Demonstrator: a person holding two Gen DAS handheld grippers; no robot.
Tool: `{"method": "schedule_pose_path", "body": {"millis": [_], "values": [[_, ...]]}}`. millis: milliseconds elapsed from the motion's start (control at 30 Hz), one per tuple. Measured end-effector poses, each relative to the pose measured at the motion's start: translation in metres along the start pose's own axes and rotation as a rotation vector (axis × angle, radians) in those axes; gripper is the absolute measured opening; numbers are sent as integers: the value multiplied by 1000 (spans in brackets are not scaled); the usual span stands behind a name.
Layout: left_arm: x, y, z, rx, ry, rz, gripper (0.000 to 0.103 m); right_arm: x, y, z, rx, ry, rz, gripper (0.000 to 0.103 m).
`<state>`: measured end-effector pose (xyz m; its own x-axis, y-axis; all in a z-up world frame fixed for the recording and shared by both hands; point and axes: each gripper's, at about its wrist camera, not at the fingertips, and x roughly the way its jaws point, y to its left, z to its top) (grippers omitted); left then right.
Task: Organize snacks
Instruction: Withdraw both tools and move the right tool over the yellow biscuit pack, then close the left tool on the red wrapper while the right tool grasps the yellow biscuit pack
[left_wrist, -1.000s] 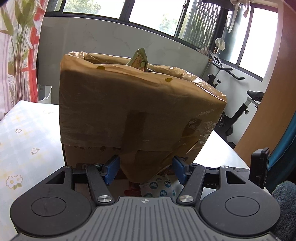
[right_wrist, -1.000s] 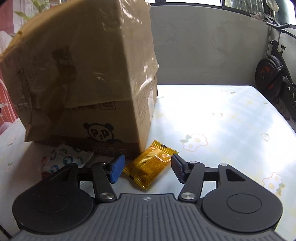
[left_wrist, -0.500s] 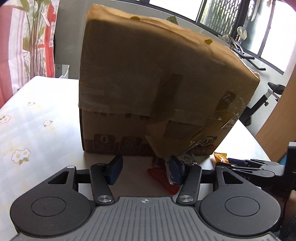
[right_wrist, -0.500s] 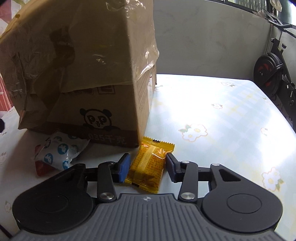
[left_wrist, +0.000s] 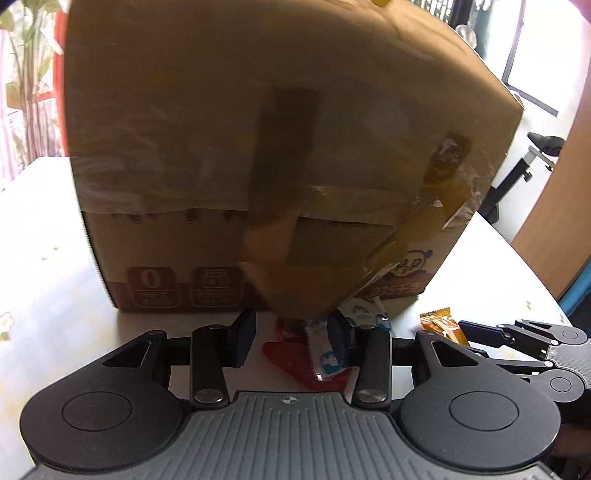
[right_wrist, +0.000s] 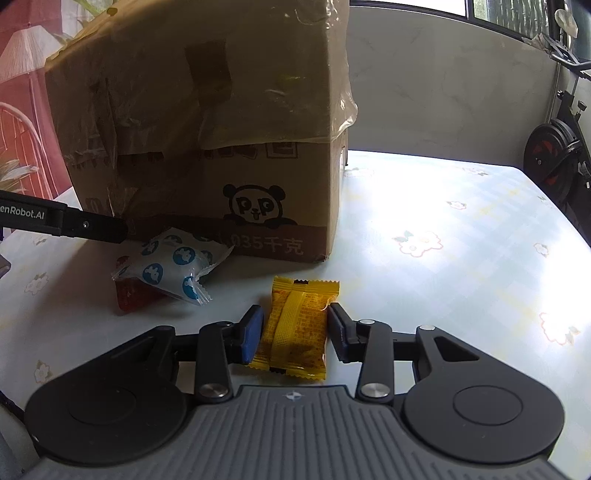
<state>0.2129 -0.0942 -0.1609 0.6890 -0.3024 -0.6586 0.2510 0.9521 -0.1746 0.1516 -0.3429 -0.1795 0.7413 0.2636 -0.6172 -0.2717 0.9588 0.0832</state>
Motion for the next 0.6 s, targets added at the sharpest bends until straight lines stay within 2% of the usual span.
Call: {"method": "schedule_pose_path", "body": {"millis": [267,433,500,600], "values": [[16,-24,-11,26,43,-99,46,3,-3,1,-1,-2,2,41],[16,-30,-17,47,44,-206,46,3,-3,1,-4,-3,2,41],[14,-31,-19,61,39,-208,46,3,-2,1,-5,-3,1,41],[8,-26,-22,62,27,-163,46,3,-3,1,-1,-3,4,41]]}}
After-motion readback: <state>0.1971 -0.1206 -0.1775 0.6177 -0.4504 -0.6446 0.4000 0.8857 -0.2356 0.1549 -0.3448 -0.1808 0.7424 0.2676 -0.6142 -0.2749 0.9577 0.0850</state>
